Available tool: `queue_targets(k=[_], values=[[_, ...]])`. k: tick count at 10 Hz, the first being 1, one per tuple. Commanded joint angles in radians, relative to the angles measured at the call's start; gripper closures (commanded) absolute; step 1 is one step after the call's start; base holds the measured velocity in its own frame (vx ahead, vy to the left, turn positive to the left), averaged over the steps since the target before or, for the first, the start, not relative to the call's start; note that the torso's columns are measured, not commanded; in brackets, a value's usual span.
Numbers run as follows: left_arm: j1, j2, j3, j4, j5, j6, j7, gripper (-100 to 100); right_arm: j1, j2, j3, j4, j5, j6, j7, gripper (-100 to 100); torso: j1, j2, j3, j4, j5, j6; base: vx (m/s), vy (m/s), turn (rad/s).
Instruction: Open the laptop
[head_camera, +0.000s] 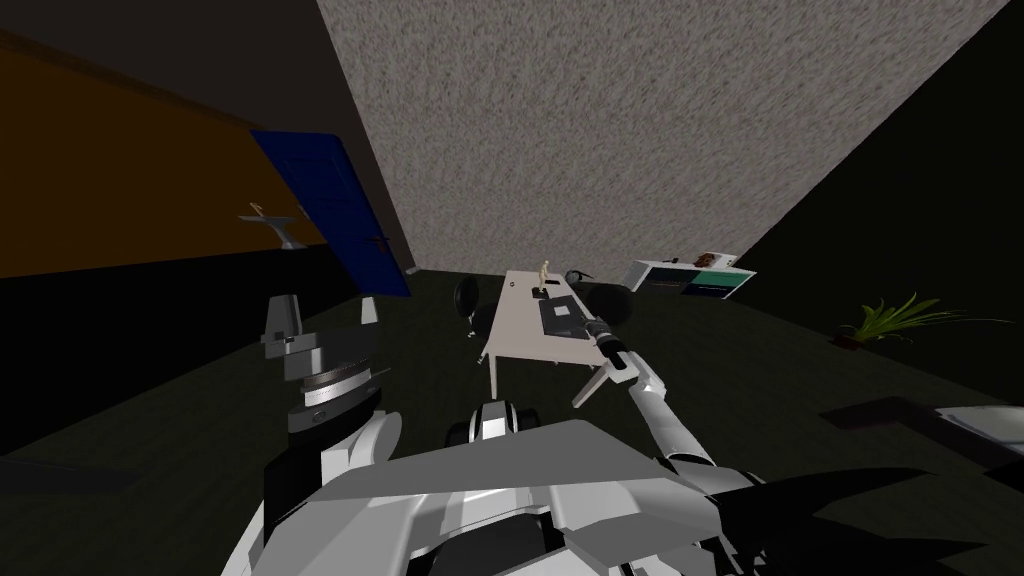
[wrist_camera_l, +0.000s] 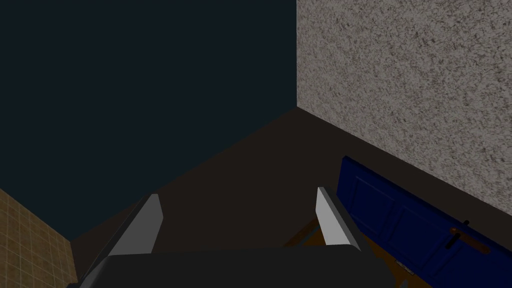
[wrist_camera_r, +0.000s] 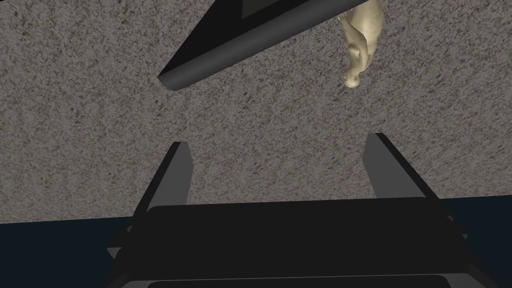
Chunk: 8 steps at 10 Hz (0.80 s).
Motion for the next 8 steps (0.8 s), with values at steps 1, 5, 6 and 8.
queue_targets(k=[1,5,6,8], values=[[0.0,0.0,0.0,0.0,0.0,0.0,0.0,0,-0.019,-0.062,0.018,-0.004,-0.014,0.055,-0.047,-100,-0.001,-0.001,-0.001,0.0,0.0,0.0,-0.077,0.03,0.08],[0.0,0.0,0.0,0.0,0.0,0.0,0.0,0,-0.021,-0.075,0.021,-0.004,-0.018,0.062,-0.056,0,-0.001,-0.004,-0.003,-0.001,0.0,0.0,-0.024,0.008,0.014],[0.0,0.0,0.0,0.0,0.0,0.0,0.0,0,-0.021,-0.075,0.021,-0.004,-0.018,0.062,-0.056,0,0.0,-0.003,-0.002,-0.001,0.0,0.0,0.0,0.0,0.0],[0.0,0.0,0.0,0.0,0.0,0.0,0.0,0,-0.021,-0.075,0.021,-0.004,-0.018,0.062,-0.056,0,0.0,-0.002,-0.001,0.0,0.0,0.0,0.0,0.0,0.0]])
